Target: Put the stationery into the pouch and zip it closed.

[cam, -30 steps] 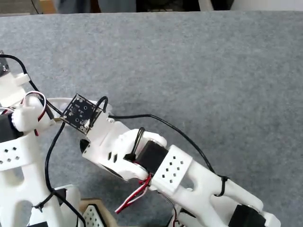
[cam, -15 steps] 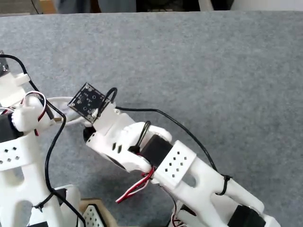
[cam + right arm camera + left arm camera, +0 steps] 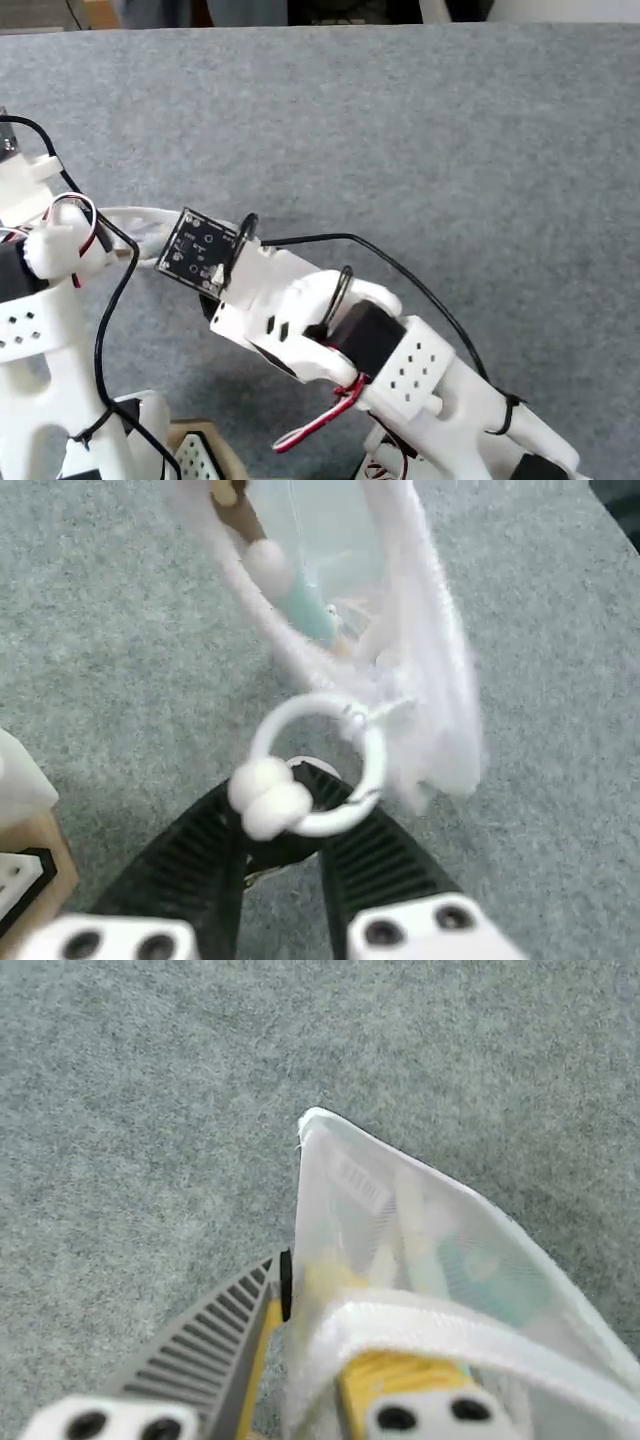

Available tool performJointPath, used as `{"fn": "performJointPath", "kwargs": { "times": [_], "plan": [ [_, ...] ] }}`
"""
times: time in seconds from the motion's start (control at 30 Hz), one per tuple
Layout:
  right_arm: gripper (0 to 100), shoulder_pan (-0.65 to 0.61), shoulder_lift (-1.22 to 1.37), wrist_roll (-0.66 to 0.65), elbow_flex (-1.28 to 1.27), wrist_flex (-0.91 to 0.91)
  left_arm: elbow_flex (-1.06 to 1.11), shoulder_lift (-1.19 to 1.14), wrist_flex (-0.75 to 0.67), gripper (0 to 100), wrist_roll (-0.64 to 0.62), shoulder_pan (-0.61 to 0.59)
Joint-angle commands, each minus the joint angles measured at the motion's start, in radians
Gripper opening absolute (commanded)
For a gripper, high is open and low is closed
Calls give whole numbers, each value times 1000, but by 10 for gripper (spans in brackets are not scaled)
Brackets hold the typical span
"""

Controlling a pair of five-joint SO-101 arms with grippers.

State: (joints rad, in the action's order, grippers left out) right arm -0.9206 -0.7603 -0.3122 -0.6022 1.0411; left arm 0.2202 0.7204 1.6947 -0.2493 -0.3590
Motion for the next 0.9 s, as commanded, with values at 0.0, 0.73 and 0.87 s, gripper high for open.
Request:
{"fn": "performJointPath", "kwargs": {
  "times": [0.0, 0.73, 0.87],
  "plan": [
    [12, 12, -28, -9, 12, 2, -28, 15, -23, 180, -6, -2],
    [12, 72, -31, -9, 65, 2, -315, 17, 21, 408, -41, 15],
    [12, 74, -33, -9, 65, 2, -367, 17, 46, 406, -41, 15]
  ]
}}
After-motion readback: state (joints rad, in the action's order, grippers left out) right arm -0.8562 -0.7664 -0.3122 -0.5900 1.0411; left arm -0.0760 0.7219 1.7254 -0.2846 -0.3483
